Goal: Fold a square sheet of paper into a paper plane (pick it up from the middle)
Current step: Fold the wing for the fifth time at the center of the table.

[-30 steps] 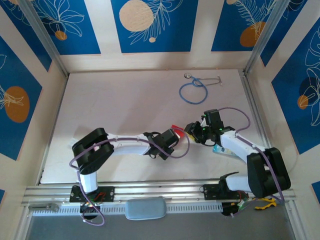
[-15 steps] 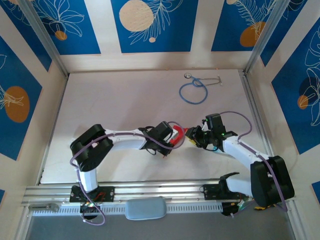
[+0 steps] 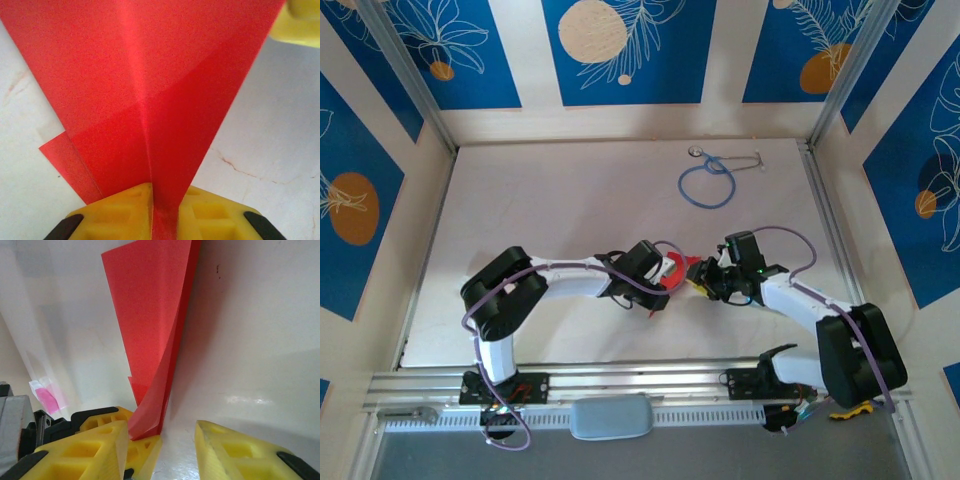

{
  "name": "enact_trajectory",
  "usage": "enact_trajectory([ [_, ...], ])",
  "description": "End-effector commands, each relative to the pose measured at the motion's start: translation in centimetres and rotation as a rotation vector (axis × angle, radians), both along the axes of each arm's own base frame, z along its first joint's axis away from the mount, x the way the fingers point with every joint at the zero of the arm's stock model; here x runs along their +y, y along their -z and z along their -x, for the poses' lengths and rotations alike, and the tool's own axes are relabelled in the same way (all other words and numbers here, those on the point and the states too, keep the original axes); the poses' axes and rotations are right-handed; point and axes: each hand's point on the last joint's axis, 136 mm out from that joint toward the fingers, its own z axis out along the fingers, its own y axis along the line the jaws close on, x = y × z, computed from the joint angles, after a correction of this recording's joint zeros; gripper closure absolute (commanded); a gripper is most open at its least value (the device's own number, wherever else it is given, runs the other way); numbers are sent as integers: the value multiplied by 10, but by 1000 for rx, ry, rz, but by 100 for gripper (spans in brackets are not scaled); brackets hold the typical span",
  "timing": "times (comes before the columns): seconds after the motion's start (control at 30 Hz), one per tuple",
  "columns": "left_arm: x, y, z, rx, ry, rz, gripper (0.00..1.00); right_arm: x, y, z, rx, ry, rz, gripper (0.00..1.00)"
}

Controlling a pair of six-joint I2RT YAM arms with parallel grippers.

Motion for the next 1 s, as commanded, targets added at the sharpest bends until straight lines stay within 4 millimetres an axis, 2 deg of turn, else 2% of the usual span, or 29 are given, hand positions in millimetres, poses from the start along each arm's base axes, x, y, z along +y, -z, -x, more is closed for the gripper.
enact_trajectory([
  [0.0, -2, 3, 2, 30, -2, 21, 81, 6, 4, 5, 24, -21, -22, 62],
  [0.23, -5, -3, 0, 12, 0, 38, 82, 10, 14, 7, 57, -35, -25, 64],
  [0.37, -6, -2, 0, 14, 2, 37, 90, 11, 17, 8, 66, -40, -25, 65],
  [0.57, -3, 6, 2, 30, -4, 29, 95, 11, 18, 7, 66, -39, -18, 66],
  [0.83, -3, 12, 5, 60, -14, 30, 94, 9, 10, 6, 13, -34, -14, 74],
  [0.97, -3, 8, 3, 44, -15, 35, 92, 4, 3, 3, -9, -5, -13, 69],
])
